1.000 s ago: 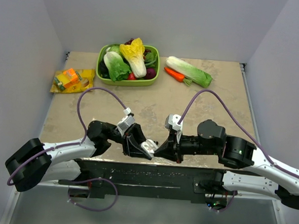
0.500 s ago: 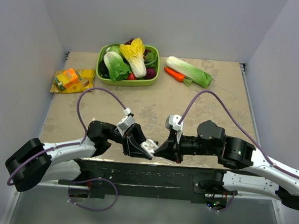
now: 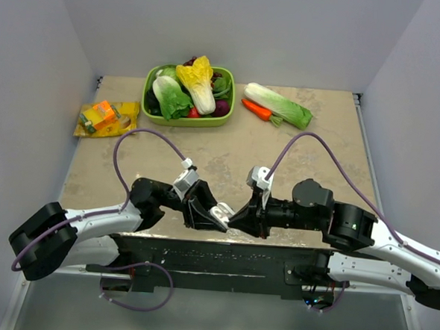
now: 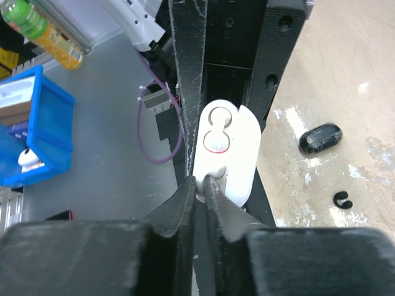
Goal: Insert the wireless bluetooth earbuds into the charging case
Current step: Place the earbud in the charging case, then close the charging case.
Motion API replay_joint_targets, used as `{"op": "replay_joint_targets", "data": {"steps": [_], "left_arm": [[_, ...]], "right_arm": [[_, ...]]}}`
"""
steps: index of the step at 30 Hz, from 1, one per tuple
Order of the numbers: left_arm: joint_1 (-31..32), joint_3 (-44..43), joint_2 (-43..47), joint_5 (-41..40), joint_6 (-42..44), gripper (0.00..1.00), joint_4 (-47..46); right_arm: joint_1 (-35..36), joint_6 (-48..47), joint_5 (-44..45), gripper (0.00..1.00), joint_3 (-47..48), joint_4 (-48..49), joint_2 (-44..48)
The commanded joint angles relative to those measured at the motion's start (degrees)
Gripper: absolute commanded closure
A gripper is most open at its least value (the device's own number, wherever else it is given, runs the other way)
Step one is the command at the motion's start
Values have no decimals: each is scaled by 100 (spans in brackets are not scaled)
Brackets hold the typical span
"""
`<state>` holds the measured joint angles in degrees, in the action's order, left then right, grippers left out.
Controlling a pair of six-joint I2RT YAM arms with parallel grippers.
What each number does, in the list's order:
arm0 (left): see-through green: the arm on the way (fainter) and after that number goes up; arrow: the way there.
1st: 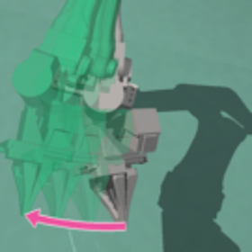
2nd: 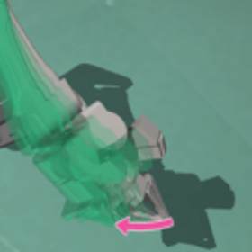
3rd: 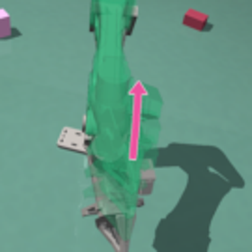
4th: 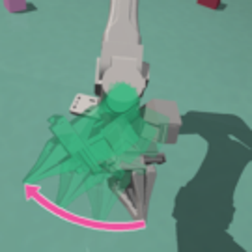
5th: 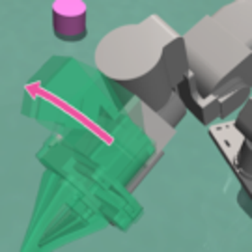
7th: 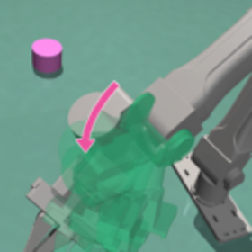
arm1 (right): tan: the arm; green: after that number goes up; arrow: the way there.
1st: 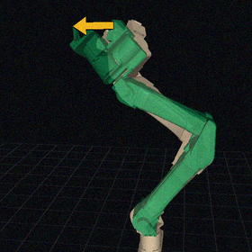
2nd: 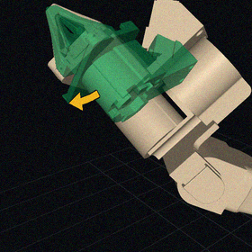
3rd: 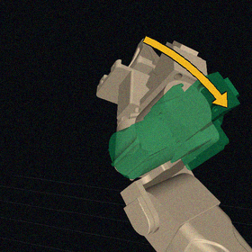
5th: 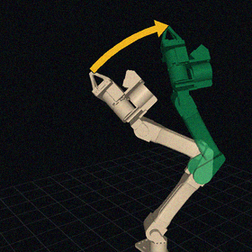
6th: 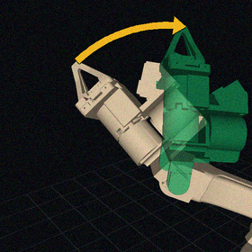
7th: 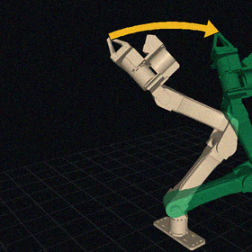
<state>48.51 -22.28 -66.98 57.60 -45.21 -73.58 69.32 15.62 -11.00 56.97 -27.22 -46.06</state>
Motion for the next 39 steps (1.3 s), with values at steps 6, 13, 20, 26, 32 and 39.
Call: {"op": "replay_joint_targets", "data": {"steps": [6, 13, 20, 26, 32, 39], "left_arm": [[53, -285, -166, -364, 232, 100, -3514], [53, -294, -245, -425, 285, 100, -3514], [44, -259, -351, -487, 337, 100, -3514], [53, -110, -403, -952, 600, 100, -3505], [53, 5, -404, -1524, 996, 100, -3505], [97, 40, -412, -1840, 1392, 100, -3505]], "right_arm": [[-6, 152, 459, 62, 200, -46, 133], [-6, 170, 757, 52, 472, -300, 229], [-6, 126, 1231, 46, 1017, -732, 458], [3, 459, 3075, 50, 667, -425, 1002], [-6, 872, 3999, 57, 403, -494, 714], [-6, 996, 4334, 59, 394, -530, 11]]}}
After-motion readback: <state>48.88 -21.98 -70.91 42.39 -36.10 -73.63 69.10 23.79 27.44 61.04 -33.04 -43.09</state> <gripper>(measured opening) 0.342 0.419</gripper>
